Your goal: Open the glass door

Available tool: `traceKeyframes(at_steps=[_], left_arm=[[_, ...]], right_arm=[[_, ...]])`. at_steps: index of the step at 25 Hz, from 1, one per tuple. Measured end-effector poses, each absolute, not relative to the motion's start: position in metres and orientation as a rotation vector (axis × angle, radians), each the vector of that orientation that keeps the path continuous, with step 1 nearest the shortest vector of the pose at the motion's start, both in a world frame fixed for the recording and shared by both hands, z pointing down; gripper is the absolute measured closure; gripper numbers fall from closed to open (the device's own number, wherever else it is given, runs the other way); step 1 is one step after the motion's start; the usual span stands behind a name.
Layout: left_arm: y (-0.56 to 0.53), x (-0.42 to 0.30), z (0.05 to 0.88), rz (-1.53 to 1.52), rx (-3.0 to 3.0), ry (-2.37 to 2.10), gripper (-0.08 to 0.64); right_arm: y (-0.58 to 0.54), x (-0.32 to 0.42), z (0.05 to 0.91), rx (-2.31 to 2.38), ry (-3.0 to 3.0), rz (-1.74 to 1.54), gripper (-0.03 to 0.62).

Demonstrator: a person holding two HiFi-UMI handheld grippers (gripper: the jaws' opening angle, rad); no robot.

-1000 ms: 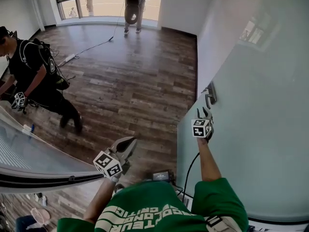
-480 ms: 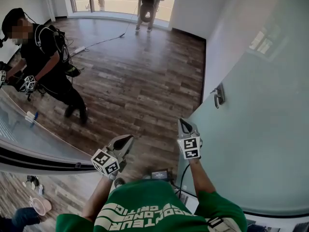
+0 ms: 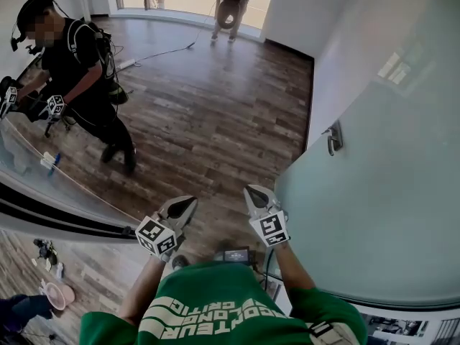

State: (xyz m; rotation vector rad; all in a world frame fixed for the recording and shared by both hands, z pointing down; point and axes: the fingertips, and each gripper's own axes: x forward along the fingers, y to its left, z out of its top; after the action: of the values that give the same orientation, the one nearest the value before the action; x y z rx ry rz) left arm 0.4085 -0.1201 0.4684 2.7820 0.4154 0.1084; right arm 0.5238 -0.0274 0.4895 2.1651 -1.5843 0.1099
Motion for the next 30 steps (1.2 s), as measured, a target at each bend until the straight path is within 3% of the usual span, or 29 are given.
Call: traceKeyframes(at_steps=[8,30], left_arm=[[-0.124,0.387,0.475,0.136,2.786,0.437,0.545],[-0.129,0.392,0.483,0.166,2.787,0.459,0.545]], right_arm=[[-0.043,0.480,0.489,2.103,-1.660,0.097,0.601],[-0.054,0.472,0.496,2.077,-1.701,0.083,0.601]])
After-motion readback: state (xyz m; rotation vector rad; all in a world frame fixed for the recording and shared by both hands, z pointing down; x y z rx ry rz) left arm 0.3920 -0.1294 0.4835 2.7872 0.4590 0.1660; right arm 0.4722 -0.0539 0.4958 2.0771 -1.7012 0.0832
